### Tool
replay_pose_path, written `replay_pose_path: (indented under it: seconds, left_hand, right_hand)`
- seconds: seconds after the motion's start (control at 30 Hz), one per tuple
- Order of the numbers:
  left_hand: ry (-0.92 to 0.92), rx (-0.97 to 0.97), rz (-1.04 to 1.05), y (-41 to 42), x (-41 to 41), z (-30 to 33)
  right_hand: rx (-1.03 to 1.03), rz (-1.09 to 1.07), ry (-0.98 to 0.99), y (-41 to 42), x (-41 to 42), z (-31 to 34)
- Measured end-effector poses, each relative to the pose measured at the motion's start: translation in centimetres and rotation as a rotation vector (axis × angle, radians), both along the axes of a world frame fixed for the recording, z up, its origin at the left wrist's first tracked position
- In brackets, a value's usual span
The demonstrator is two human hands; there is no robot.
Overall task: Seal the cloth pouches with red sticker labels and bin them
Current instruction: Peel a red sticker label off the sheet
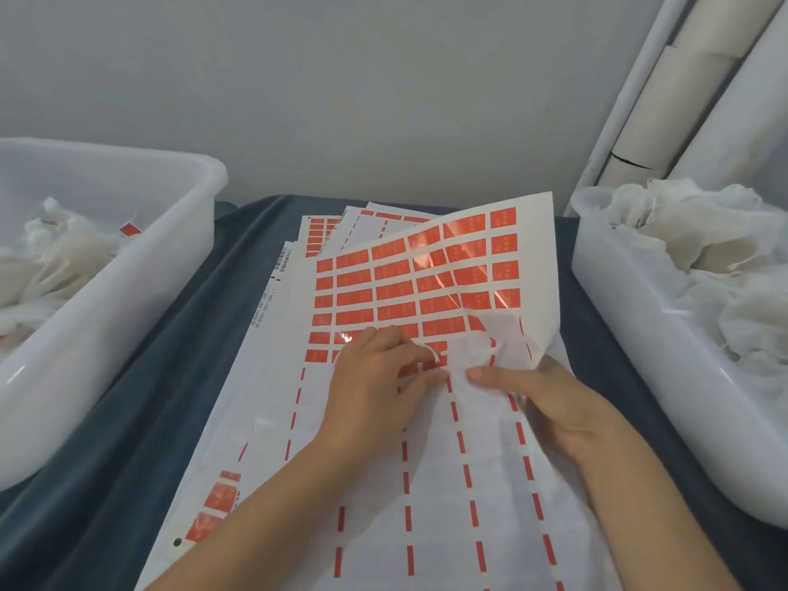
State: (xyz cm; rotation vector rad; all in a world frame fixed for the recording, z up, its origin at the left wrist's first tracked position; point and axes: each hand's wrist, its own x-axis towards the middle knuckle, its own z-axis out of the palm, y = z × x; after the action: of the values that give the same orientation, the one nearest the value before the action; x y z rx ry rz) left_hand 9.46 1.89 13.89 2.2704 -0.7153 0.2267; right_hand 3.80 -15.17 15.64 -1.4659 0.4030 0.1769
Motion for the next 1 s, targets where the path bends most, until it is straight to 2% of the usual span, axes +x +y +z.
replay_pose_path:
  seconds: [0.37,1.0]
  left_hand:
    - [0.066,-0.041,-0.086,0.74,0.86,0.36]
    - [0.106,-0.088,-0.029,0.66,0.91,0.27]
  right_hand:
    - [-0.017,0.035,-0.052,0.24,-0.43,-0.01]
    - [-0.034,0.032,-0.023,0.35,-0.42,0.33]
